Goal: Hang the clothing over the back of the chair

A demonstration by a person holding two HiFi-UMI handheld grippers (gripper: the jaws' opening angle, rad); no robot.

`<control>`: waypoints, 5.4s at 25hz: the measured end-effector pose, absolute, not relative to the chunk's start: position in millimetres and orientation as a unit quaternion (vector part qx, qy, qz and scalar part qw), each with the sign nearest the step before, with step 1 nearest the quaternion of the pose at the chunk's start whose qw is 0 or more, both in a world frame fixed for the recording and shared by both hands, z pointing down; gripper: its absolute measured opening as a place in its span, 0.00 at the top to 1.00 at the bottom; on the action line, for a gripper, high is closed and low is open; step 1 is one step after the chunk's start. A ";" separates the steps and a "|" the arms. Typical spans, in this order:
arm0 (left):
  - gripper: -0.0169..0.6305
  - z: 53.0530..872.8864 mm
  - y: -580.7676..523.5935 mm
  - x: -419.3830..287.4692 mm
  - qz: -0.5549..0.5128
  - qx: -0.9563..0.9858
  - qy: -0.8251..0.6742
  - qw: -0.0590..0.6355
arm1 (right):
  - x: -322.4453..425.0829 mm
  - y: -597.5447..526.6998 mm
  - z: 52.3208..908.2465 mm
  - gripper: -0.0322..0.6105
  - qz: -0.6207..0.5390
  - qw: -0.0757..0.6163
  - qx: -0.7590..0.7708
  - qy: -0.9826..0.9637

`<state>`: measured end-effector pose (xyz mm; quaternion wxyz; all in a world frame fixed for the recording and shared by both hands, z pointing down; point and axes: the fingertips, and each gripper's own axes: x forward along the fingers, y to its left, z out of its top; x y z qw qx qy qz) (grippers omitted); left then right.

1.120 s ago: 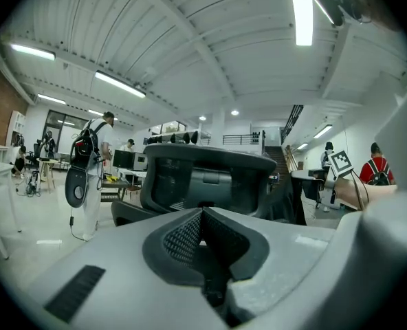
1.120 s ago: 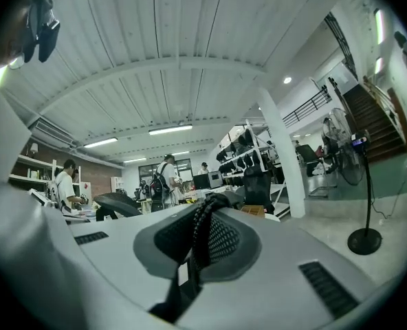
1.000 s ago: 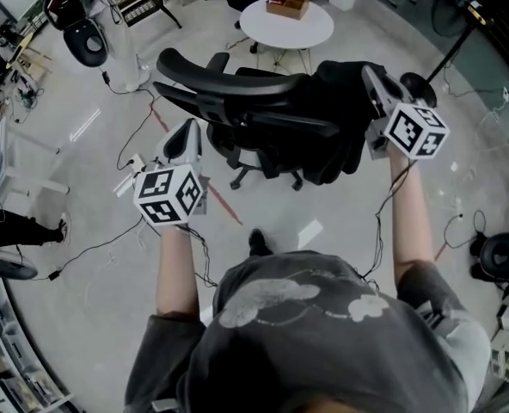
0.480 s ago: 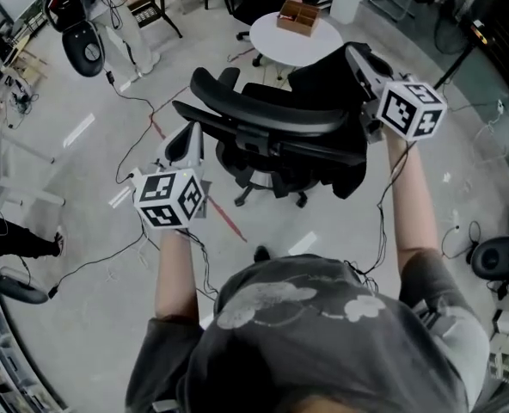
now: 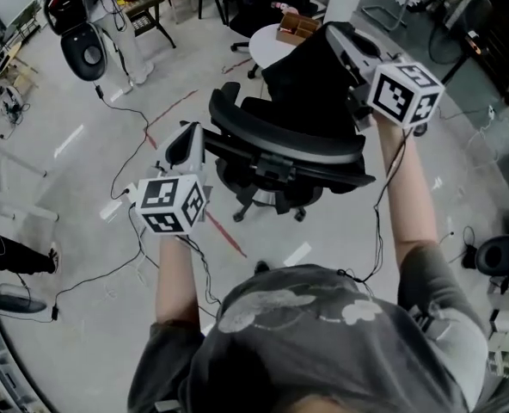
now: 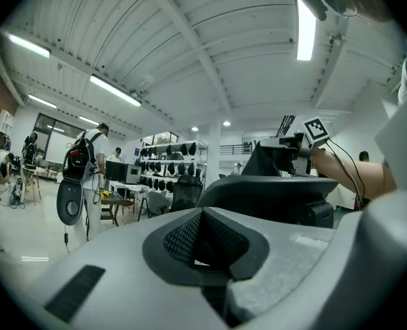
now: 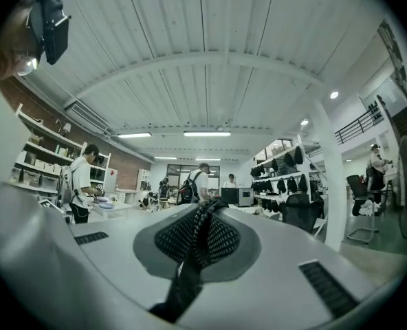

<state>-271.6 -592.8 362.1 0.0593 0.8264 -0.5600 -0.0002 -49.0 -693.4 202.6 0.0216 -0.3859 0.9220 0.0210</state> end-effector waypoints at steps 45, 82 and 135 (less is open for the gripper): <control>0.97 314.9 -356.4 -233.7 -0.013 0.813 -0.582 0.016 | -124.9 -326.3 223.0 0.95 0.128 0.010 -0.222 0.967; 0.97 360.1 -185.3 -255.1 0.028 0.832 -0.550 0.071 | -186.3 -140.9 314.2 0.95 0.064 -0.064 -0.231 0.969; 0.97 441.4 -8.1 -312.8 0.017 0.831 -0.526 0.180 | -105.8 -86.8 404.3 0.95 -0.061 -0.050 -0.511 0.856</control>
